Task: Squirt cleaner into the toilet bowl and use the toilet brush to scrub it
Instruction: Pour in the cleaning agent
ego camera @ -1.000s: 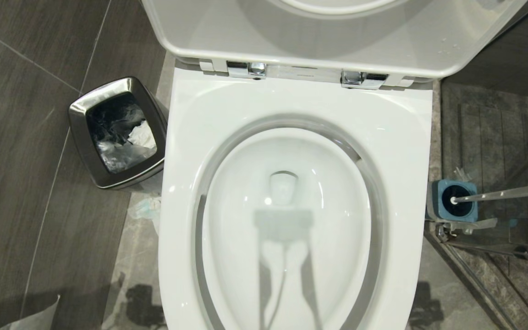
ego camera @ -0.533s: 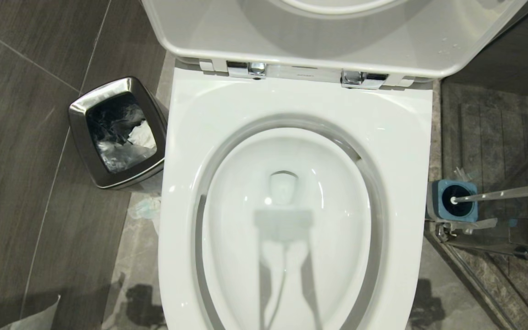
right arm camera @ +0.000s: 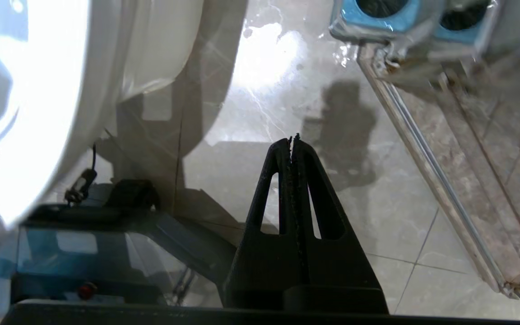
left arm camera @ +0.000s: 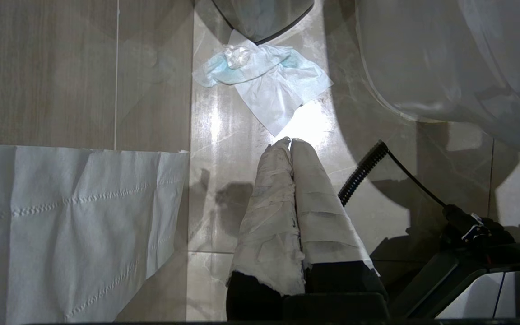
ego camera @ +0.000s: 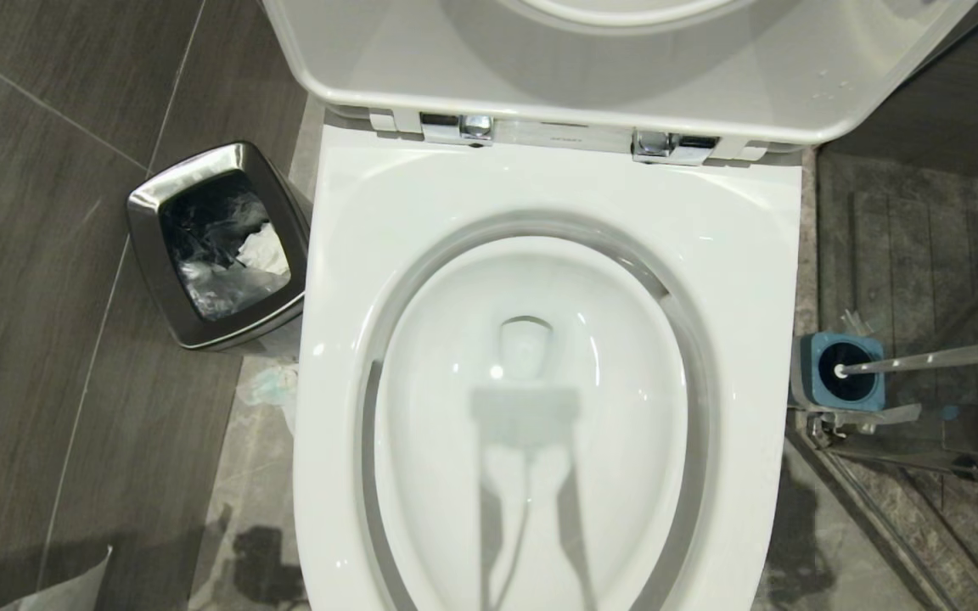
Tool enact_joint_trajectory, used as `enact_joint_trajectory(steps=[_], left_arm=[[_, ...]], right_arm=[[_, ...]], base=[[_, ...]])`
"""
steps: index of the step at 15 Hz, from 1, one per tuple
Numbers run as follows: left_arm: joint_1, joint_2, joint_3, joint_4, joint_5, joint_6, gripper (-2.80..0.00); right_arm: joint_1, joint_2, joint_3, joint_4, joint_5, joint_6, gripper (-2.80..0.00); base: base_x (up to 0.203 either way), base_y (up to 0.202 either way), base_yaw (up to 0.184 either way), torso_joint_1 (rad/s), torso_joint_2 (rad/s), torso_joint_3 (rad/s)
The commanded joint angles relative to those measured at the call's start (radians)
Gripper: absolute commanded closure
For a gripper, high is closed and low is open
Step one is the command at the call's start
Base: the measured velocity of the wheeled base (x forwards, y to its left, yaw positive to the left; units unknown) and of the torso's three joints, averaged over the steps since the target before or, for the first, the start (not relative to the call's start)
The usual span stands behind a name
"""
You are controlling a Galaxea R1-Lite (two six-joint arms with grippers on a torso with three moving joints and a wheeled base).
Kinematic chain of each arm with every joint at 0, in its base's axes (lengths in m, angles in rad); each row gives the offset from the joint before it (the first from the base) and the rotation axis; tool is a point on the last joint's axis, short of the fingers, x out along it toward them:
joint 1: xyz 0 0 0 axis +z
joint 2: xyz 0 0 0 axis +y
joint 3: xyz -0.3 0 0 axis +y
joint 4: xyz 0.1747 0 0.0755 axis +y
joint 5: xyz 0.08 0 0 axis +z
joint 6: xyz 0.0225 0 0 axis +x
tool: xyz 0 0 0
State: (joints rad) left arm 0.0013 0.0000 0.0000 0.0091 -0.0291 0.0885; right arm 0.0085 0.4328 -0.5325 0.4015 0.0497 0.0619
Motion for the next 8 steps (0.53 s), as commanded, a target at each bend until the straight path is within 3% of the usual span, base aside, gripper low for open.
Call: enact_joint_trajectory(steps=[1,4,8], left_arm=[[0.0,0.002,0.002,0.0,0.0,0.0,0.0],[0.0,0.002,0.002,0.0,0.0,0.0,0.0],[0.0,0.002,0.002,0.0,0.0,0.0,0.0]], right_arm=[[0.001,0.329,0.005,-0.267,0.012,-0.002,0.0],[0.001,0.55,0.171,-0.754,0.071,-0.033,0.0],[0.001,0.788,0.316,-1.226,0.16,-0.077,0.0]], base=[[0.0,0.0,0.0,0.0,0.0,0.0],[0.0,0.0,0.0,0.0,0.0,0.0],[0.0,0.0,0.0,0.0,-0.01,0.002]])
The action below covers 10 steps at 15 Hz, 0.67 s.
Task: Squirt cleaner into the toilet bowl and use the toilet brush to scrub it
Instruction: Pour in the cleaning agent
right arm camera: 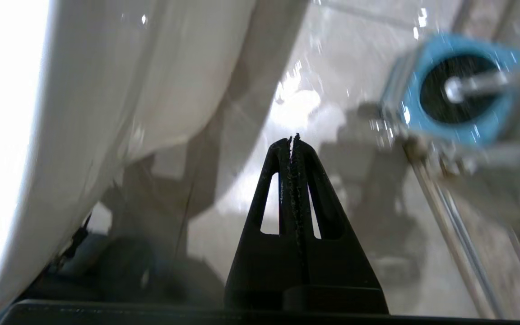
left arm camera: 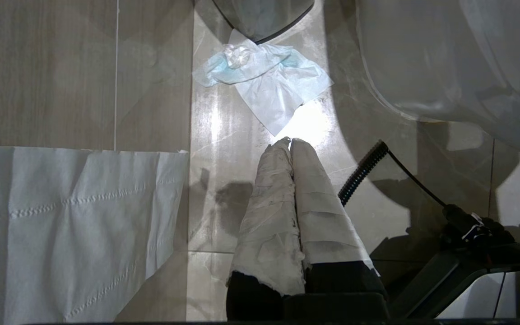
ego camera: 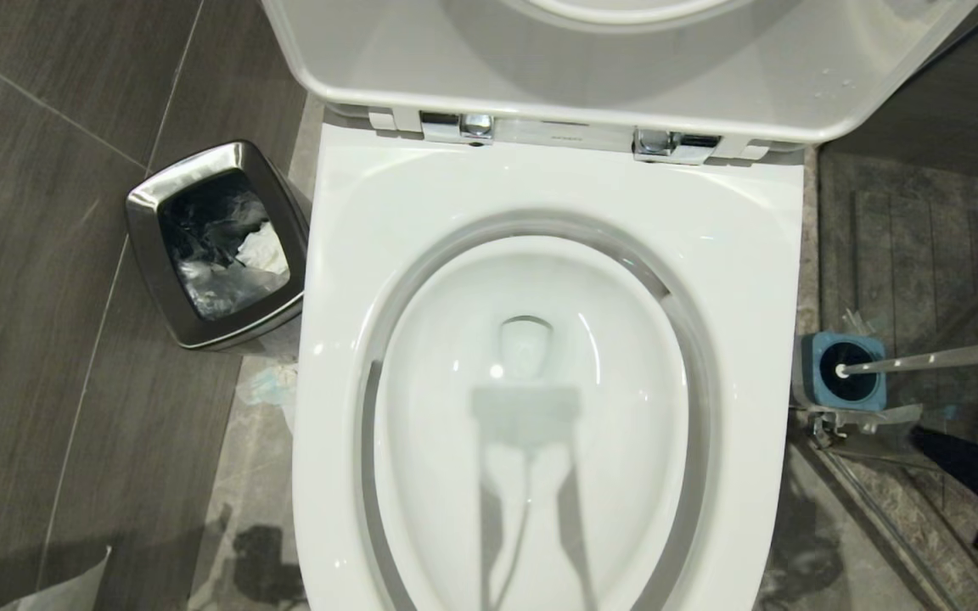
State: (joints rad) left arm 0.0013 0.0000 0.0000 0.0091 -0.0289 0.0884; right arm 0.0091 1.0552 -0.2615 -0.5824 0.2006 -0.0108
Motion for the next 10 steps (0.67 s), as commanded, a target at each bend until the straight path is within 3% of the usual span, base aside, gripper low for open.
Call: enact_joint_trajectory(steps=[1,4,6,8,10], left_arm=[[0.0,0.002,0.0,0.0,0.0,0.001,0.0],[0.0,0.002,0.002,0.0,0.0,0.001,0.0],[0.0,0.002,0.002,0.0,0.0,0.001,0.0],[0.0,0.002,0.002,0.0,0.0,0.001,0.0],[0.0,0.001,0.002,0.0,0.0,0.001,0.0]], right_arm=[[0.0,0.243,0.061,-0.354,0.014,-0.007,0.0],[0.0,0.495,0.088,-0.699,0.009,-0.027,0.0],[-0.001,0.61,0.094,-0.863,-0.038,-0.054,0.0],[-0.001,0.643,0.099,-0.898,-0.1,-0.073,0.0],[-0.001,0.652,0.112,-0.899,-0.104,-0.072,0.0]], base=[[0.0,0.0,0.0,0.0,0.0,0.0],[0.0,0.0,0.0,0.0,0.0,0.0],[0.0,0.0,0.0,0.0,0.0,0.0],[0.0,0.0,0.0,-0.001,-0.01,0.001],[0.0,0.0,0.0,0.0,0.0,0.0]])
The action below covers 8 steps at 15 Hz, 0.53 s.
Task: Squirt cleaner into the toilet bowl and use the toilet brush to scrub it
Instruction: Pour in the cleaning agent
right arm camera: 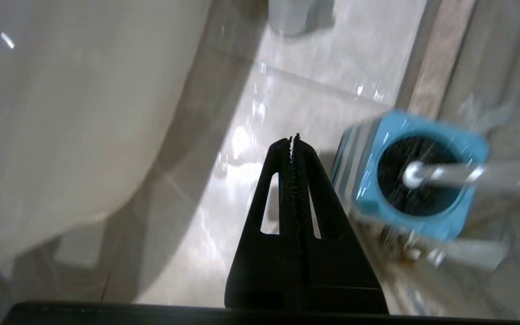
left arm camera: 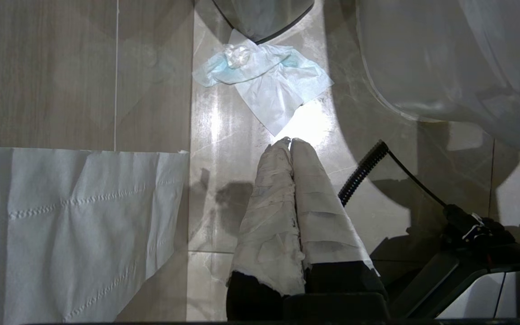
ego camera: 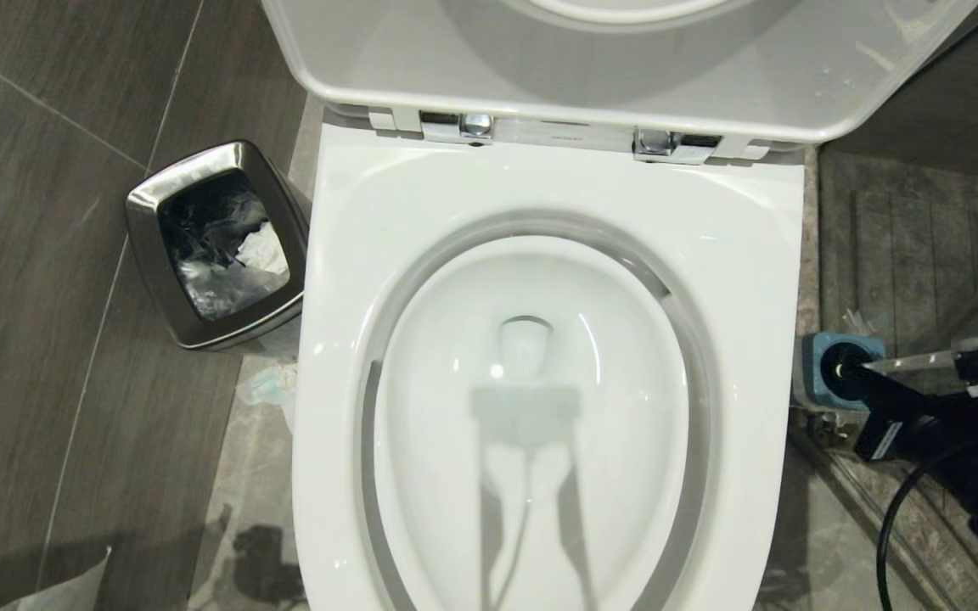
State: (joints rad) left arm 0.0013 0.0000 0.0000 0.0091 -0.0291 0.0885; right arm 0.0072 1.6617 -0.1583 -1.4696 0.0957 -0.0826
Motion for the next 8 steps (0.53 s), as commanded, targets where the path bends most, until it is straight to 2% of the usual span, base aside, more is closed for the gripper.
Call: enact_joint_trajectory(steps=[1,3,5,8], left_arm=[[0.0,0.002,0.002,0.0,0.0,0.0,0.0],[0.0,0.0,0.002,0.0,0.0,0.0,0.0],[0.0,0.002,0.002,0.0,0.0,0.0,0.0],[0.0,0.002,0.001,0.0,0.0,0.0,0.0]], right_arm=[[0.0,0.047,0.021,-0.012,0.001,0.002,0.0],[-0.016,0.064,0.041,-0.02,0.003,0.035,0.0],[-0.033,0.059,0.042,-0.017,0.009,0.11,0.0],[-0.041,0.056,0.028,-0.021,0.001,0.121,0.0]], base=[[0.0,0.0,0.0,0.0,0.0,0.0],[0.0,0.0,0.0,0.0,0.0,0.0],[0.0,0.0,0.0,0.0,0.0,0.0],[0.0,0.0,0.0,0.0,0.0,0.0]])
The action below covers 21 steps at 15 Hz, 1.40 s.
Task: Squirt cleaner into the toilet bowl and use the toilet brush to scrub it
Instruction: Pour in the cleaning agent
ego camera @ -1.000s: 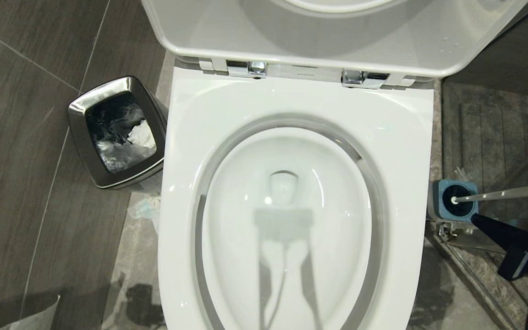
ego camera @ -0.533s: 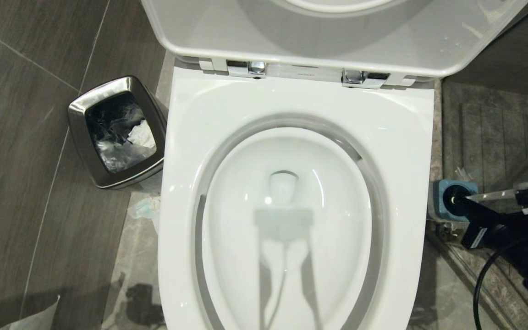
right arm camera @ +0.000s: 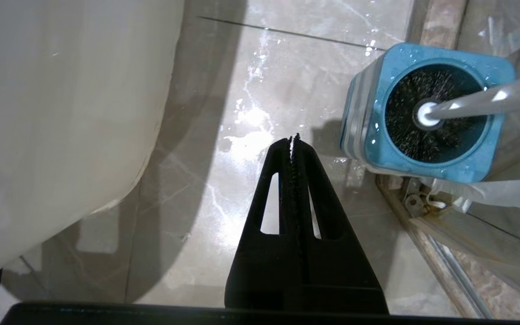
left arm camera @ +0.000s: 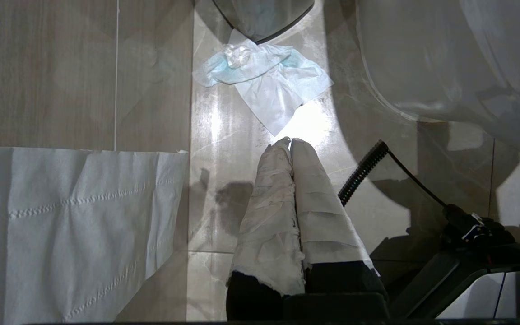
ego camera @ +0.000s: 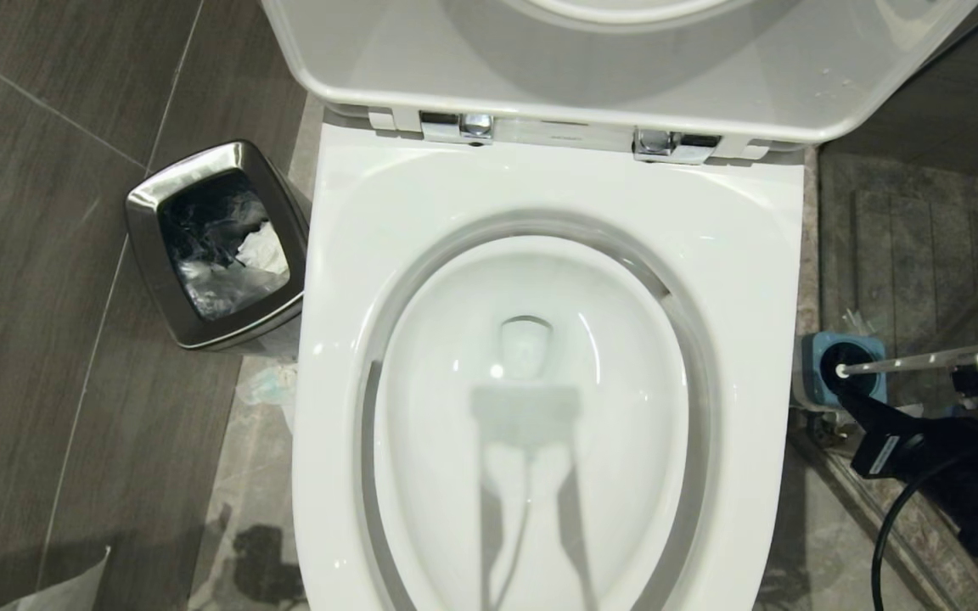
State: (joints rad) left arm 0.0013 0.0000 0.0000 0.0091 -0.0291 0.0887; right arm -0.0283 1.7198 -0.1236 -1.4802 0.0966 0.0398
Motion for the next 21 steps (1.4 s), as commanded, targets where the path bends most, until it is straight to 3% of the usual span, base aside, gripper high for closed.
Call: enact_joint_trajectory(steps=[1,16,17,21], left_arm=[[0.0,0.0,0.001,0.0,0.0,0.0,0.0],[0.0,0.002,0.002,0.0,0.0,0.0,0.0],[0.0,0.002,0.002,0.0,0.0,0.0,0.0],[0.0,0.002,0.002,0.0,0.0,0.0,0.0]], right_arm=[[-0.005,-0.003,-0.021,-0.013,0.0,-0.007,0.0],[-0.004,0.001,-0.061,-0.018,-0.017,-0.039,0.0],[-0.004,0.011,-0.073,-0.018,-0.017,-0.041,-2.8],[-0.004,0.041,-0.09,-0.02,-0.015,-0.04,-2.8]], base=[[0.0,0.0,0.0,0.0,0.0,0.0],[0.0,0.0,0.0,0.0,0.0,0.0],[0.0,0.0,0.0,0.0,0.0,0.0],[0.0,0.0,0.0,0.0,0.0,0.0]])
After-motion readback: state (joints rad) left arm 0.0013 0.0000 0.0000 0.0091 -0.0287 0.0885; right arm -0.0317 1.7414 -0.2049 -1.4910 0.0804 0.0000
